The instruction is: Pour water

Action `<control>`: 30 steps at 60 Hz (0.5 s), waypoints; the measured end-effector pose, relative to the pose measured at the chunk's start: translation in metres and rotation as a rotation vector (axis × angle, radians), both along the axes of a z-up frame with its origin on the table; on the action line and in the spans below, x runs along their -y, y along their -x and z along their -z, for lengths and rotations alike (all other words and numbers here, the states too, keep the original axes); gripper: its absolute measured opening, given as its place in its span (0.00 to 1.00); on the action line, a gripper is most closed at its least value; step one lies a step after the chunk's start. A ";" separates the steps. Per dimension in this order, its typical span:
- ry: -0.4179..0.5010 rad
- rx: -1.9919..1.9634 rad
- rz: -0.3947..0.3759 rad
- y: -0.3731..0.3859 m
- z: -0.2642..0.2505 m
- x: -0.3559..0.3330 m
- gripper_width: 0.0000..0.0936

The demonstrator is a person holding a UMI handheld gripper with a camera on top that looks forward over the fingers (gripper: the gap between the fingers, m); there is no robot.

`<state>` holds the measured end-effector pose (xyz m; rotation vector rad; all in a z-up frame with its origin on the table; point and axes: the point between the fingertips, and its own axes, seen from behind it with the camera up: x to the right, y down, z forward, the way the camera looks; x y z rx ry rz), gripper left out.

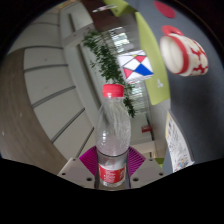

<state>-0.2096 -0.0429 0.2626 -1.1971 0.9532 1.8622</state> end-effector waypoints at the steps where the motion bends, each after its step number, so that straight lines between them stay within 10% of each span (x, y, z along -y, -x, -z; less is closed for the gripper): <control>1: 0.019 -0.015 0.000 -0.006 0.005 0.014 0.37; 30: 0.148 -0.023 -0.034 -0.036 0.077 -0.002 0.37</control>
